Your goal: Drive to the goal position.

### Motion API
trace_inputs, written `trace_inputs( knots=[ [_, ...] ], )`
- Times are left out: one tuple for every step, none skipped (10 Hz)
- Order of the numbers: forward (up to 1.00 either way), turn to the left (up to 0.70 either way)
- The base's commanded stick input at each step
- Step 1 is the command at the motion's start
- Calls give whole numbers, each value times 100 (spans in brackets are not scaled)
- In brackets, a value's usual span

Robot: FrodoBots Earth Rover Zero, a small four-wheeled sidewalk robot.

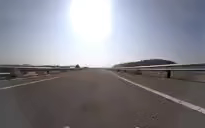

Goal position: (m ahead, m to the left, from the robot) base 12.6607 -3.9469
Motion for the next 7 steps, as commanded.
trace_inputs(
  knots=[
    [100, 0],
    [100, 0],
    [100, 0],
    [100, 0],
    [100, 0],
    [100, 0],
    [100, 0]
  ],
)
